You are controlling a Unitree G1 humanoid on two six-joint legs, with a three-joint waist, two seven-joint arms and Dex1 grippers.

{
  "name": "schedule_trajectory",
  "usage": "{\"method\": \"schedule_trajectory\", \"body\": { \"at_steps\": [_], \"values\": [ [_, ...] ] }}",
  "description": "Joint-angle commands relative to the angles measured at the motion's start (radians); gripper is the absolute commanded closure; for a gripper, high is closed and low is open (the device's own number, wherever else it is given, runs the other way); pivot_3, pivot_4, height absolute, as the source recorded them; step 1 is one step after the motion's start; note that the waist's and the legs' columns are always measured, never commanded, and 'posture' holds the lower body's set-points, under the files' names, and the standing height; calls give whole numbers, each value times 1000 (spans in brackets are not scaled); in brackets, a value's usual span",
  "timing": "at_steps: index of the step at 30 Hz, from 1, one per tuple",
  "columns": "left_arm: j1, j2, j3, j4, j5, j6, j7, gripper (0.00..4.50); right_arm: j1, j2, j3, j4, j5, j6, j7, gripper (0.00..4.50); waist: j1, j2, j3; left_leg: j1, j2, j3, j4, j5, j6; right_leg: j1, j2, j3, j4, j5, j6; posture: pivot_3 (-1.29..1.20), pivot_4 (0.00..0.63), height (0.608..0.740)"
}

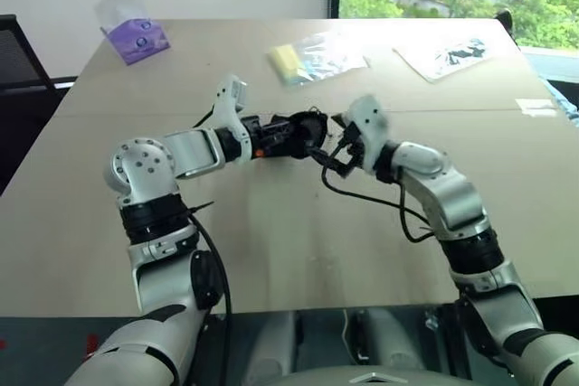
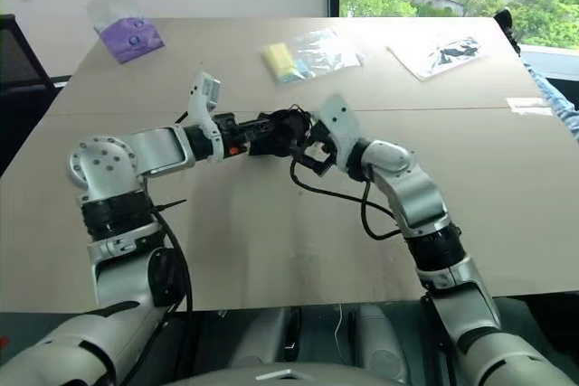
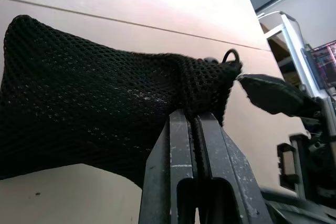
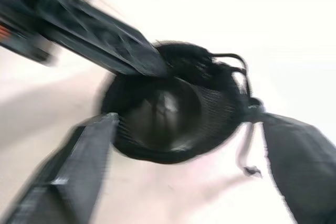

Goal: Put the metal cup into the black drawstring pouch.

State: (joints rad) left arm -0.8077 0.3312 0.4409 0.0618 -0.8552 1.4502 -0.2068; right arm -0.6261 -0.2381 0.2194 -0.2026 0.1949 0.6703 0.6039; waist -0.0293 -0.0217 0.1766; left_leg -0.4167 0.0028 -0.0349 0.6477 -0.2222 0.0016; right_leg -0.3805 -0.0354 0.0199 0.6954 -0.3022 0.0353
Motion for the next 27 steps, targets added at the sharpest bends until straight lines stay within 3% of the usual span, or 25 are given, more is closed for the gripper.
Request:
{"method": "schedule_trajectory", "body": {
  "at_steps": [1, 5, 9, 19, 24, 27],
  "values": [
    [-17, 62, -12, 31, 4, -71, -94, 4500, 34, -56, -54, -149, 56, 72, 14, 38, 1, 0, 0, 0, 0, 0, 0, 0, 0, 0, 0, 0, 0, 0, 0, 0, 150, 740],
    [-23, 140, -43, 68, 14, -109, -180, 4500, 75, -114, -66, -164, 35, 67, -11, 38, -1, 0, 0, 0, 0, 0, 0, 0, 0, 0, 0, 0, 0, 0, 0, 0, 150, 740],
    [-29, 239, -119, 85, 54, -152, -278, 4500, 77, -153, 24, -59, -86, -62, -40, 38, -6, 0, 0, 0, 0, 1, -1, 0, 0, 0, 0, 1, 0, 0, 0, 0, 150, 740],
    [-30, 287, -152, 48, 76, -152, -318, 4500, -126, 108, 111, 416, -184, -324, -109, 38, -12, 0, 1, 0, 0, 1, -1, 0, 0, -1, 1, 1, 0, 0, 0, 0, 150, 740],
    [2, 292, -111, -30, 46, -100, -293, 4500, -202, 198, 81, 646, -193, -444, -138, 38, -11, 0, 1, 0, 0, 1, -1, 0, 0, -1, 0, 1, 0, 0, 0, 0, 150, 740],
    [28, 287, -78, -82, 26, -64, -274, 4500, -218, 216, 63, 709, -189, -489, -140, 798, -12, 0, 1, 0, 0, 1, -1, 0, 0, -1, 0, 1, 0, 0, 0, 0, 150, 740]
  ]
}}
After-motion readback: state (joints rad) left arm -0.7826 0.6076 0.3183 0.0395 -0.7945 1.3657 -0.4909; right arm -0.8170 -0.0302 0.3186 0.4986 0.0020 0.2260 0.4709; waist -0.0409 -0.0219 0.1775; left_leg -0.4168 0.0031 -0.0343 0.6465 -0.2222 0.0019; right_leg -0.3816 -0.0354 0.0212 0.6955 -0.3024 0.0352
